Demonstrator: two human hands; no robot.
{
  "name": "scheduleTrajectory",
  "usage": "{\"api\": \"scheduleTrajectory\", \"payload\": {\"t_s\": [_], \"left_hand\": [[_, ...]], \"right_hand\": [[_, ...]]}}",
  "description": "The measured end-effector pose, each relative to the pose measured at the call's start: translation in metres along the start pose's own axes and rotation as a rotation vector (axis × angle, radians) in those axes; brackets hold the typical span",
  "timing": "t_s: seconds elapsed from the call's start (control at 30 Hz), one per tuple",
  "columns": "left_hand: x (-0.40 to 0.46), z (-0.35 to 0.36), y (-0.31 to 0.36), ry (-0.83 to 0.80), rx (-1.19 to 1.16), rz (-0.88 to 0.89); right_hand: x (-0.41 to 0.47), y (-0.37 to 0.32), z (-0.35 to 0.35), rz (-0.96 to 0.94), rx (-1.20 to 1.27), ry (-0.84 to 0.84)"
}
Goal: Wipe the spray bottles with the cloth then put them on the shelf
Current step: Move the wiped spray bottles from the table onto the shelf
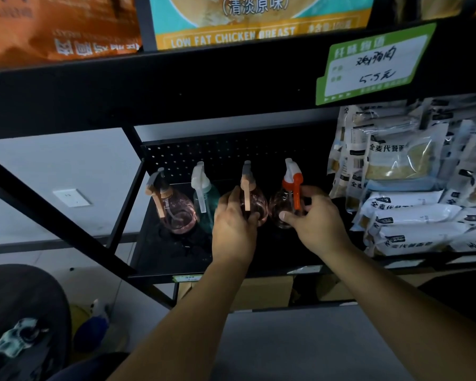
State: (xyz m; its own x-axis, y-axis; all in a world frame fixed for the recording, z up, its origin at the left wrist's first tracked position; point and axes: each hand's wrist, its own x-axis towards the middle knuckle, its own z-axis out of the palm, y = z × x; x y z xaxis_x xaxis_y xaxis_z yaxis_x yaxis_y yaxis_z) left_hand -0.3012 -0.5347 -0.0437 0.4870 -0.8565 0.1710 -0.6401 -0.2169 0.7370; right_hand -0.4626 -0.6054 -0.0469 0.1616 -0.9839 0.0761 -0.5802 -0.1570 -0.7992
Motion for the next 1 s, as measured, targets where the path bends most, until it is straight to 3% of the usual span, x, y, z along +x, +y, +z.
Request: {"api": "scheduleTrajectory", "payload": {"t_s": [1.0], "left_hand": [[-0.007, -0.003, 0.011, 0.03, 0.203, -0.014]], "right_hand": [[0.001, -0.006, -0.003, -0.052, 0.019, -0.053]]}}
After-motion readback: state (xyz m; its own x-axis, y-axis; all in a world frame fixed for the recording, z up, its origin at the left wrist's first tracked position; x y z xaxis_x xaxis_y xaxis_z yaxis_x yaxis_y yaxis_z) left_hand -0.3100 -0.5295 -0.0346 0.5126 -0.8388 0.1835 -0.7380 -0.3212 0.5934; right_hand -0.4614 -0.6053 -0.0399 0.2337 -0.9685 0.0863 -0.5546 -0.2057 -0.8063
